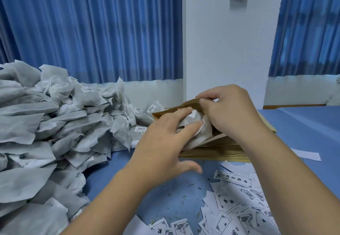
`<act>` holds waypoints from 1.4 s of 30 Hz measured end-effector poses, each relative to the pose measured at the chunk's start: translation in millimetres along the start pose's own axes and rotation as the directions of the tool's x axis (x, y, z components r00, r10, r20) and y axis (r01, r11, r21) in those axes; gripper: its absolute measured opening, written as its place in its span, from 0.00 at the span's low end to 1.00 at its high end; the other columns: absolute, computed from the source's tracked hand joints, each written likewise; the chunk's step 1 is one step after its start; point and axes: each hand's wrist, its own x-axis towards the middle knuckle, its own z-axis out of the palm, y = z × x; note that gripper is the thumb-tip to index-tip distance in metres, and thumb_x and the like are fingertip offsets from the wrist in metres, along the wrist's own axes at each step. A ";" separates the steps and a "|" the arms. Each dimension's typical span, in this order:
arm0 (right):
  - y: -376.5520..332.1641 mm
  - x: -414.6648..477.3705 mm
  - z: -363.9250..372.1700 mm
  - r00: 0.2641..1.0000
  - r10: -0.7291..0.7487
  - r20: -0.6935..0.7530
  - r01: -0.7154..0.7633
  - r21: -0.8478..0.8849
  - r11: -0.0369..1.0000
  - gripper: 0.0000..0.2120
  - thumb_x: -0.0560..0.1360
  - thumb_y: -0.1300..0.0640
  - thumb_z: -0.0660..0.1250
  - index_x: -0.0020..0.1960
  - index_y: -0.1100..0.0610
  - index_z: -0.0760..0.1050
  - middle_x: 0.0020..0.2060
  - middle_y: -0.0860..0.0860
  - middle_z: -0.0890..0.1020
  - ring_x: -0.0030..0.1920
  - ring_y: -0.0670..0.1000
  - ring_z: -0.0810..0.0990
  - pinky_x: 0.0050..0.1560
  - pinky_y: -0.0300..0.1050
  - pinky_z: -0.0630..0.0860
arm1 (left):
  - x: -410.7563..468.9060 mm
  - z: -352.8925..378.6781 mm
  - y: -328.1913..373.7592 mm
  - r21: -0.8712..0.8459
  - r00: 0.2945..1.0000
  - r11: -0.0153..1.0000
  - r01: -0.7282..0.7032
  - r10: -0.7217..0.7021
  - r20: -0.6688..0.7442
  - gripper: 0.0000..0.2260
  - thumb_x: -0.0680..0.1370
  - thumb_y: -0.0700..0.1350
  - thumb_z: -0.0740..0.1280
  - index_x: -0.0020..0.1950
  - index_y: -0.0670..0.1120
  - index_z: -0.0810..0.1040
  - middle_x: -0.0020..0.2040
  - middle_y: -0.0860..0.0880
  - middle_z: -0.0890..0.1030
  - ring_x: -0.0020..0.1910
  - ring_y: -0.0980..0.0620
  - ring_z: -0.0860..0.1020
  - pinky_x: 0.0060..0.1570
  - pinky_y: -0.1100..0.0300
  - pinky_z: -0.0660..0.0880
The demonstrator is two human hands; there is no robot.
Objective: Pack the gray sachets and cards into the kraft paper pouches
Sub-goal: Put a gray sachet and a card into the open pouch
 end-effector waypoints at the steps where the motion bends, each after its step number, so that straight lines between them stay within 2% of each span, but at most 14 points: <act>1: -0.6 0.0 -0.1 1.000 -0.006 0.010 0.006 0.010 1.000 0.09 0.76 0.58 0.66 0.50 0.51 0.84 0.49 0.45 0.84 0.49 0.44 0.78 0.44 0.33 0.69 | 0.1 1.5 0.2 0.012 1.000 1.000 0.010 -0.010 -0.010 0.34 0.61 0.57 0.80 0.63 0.48 0.77 0.69 0.42 0.72 0.62 0.41 0.74 0.55 0.48 0.75; 4: -5.7 -1.5 2.8 0.998 -0.032 0.045 0.031 0.015 0.999 0.09 0.76 0.58 0.66 0.49 0.49 0.84 0.47 0.44 0.84 0.47 0.43 0.79 0.43 0.30 0.70 | -1.8 5.0 0.2 -0.002 0.991 0.998 0.058 -0.058 -0.120 0.28 0.61 0.42 0.80 0.60 0.47 0.78 0.65 0.43 0.74 0.56 0.40 0.75 0.44 0.47 0.79; 8: -17.3 -7.2 3.8 0.989 -0.116 0.086 0.115 0.023 0.993 0.09 0.75 0.60 0.67 0.46 0.51 0.84 0.41 0.45 0.83 0.37 0.42 0.77 0.41 0.29 0.71 | -4.5 6.3 -2.7 -0.021 0.973 0.997 0.079 -0.081 -0.217 0.22 0.65 0.36 0.74 0.58 0.46 0.79 0.63 0.42 0.76 0.52 0.38 0.76 0.37 0.45 0.78; 11: -23.3 -10.1 5.6 0.979 -0.145 0.147 0.161 -0.105 0.981 0.09 0.71 0.63 0.64 0.45 0.54 0.82 0.40 0.50 0.82 0.40 0.47 0.78 0.44 0.44 0.76 | -4.8 5.1 -3.3 -0.043 0.968 0.994 0.098 -0.105 -0.227 0.21 0.66 0.36 0.71 0.59 0.45 0.79 0.62 0.42 0.76 0.53 0.39 0.76 0.39 0.45 0.78; 13: -23.8 -12.1 8.1 0.978 -0.108 0.178 0.146 -0.221 0.964 0.08 0.69 0.64 0.62 0.43 0.56 0.78 0.38 0.53 0.80 0.40 0.53 0.78 0.38 0.50 0.76 | -5.3 6.4 -2.6 -0.041 0.970 0.994 0.101 -0.107 -0.217 0.23 0.66 0.34 0.71 0.60 0.45 0.80 0.62 0.41 0.77 0.52 0.38 0.77 0.39 0.46 0.79; 15: -22.5 -13.9 8.8 0.986 -0.038 0.163 0.089 -0.315 0.945 0.03 0.69 0.63 0.62 0.39 0.57 0.74 0.36 0.54 0.77 0.36 0.55 0.75 0.29 0.45 0.68 | -6.1 8.3 -1.5 -0.037 0.974 0.995 0.094 -0.100 -0.201 0.22 0.66 0.33 0.70 0.60 0.44 0.81 0.61 0.40 0.77 0.52 0.38 0.77 0.38 0.46 0.79; 18: -22.2 -16.1 10.3 0.986 0.005 0.167 0.062 -0.397 0.916 0.07 0.71 0.64 0.61 0.35 0.56 0.70 0.34 0.53 0.72 0.32 0.53 0.70 0.26 0.41 0.60 | -8.2 9.2 -1.9 -0.038 0.981 0.996 0.081 -0.086 -0.173 0.21 0.67 0.34 0.71 0.59 0.44 0.81 0.61 0.41 0.77 0.53 0.39 0.77 0.37 0.47 0.79; 21: -25.9 -17.5 13.1 0.975 -0.064 0.213 0.149 -0.407 0.901 0.09 0.71 0.65 0.61 0.34 0.56 0.68 0.33 0.53 0.71 0.33 0.54 0.70 0.27 0.43 0.60 | -6.8 8.2 -3.8 -0.047 0.985 0.996 0.077 -0.084 -0.150 0.18 0.66 0.34 0.71 0.56 0.42 0.81 0.58 0.41 0.77 0.48 0.39 0.76 0.38 0.48 0.77; 25: -31.9 -20.0 12.4 0.964 -0.139 0.227 0.219 -0.377 0.900 0.09 0.70 0.64 0.60 0.33 0.57 0.66 0.32 0.53 0.71 0.33 0.55 0.70 0.27 0.44 0.60 | -0.7 5.7 -3.6 -0.037 0.991 0.993 0.115 -0.117 -0.067 0.12 0.66 0.36 0.71 0.48 0.41 0.79 0.44 0.43 0.75 0.40 0.42 0.72 0.36 0.50 0.72; 30: -36.7 -19.5 11.1 0.966 -0.192 0.174 0.243 -0.351 0.904 0.06 0.70 0.67 0.61 0.36 0.59 0.71 0.32 0.54 0.72 0.35 0.56 0.70 0.31 0.46 0.65 | 0.4 5.2 1.8 -0.079 0.991 0.989 0.124 -0.120 0.054 0.07 0.70 0.44 0.66 0.40 0.48 0.67 0.35 0.56 0.57 0.37 0.45 0.70 0.35 0.58 0.61; 32: -36.5 -20.1 11.7 0.967 -0.207 0.148 0.247 -0.351 0.903 0.07 0.70 0.66 0.61 0.35 0.59 0.70 0.31 0.54 0.72 0.34 0.57 0.70 0.31 0.46 0.65 | 0.9 6.0 1.8 -0.048 0.983 0.985 0.164 -0.159 0.095 0.07 0.73 0.48 0.63 0.49 0.49 0.69 0.40 0.55 0.61 0.41 0.48 0.69 0.37 0.58 0.64; 35: -33.1 -19.2 9.6 0.975 -0.201 0.099 0.224 -0.376 0.899 0.07 0.71 0.65 0.60 0.34 0.58 0.69 0.31 0.54 0.72 0.35 0.58 0.71 0.30 0.46 0.63 | 3.5 -0.9 1.9 0.004 0.977 0.978 0.209 -0.209 0.030 0.20 0.73 0.47 0.66 0.65 0.51 0.71 0.53 0.51 0.72 0.49 0.46 0.75 0.40 0.54 0.72; 39: -31.7 -16.8 3.9 0.980 -0.199 0.026 0.194 -0.377 0.906 0.05 0.71 0.64 0.60 0.38 0.57 0.73 0.35 0.54 0.75 0.38 0.59 0.73 0.34 0.46 0.67 | 6.5 -7.9 3.4 0.006 0.964 0.971 0.238 -0.235 -0.126 0.14 0.69 0.40 0.73 0.54 0.43 0.79 0.50 0.44 0.76 0.44 0.40 0.75 0.38 0.47 0.74; 42: -37.1 -18.9 5.7 0.975 -0.220 0.023 0.213 -0.365 0.906 0.05 0.70 0.65 0.60 0.37 0.59 0.70 0.32 0.54 0.72 0.36 0.58 0.71 0.31 0.46 0.63 | 6.2 -5.2 3.0 -0.020 0.982 0.985 0.172 -0.173 -0.080 0.07 0.71 0.36 0.69 0.49 0.40 0.78 0.46 0.42 0.74 0.40 0.40 0.74 0.35 0.47 0.73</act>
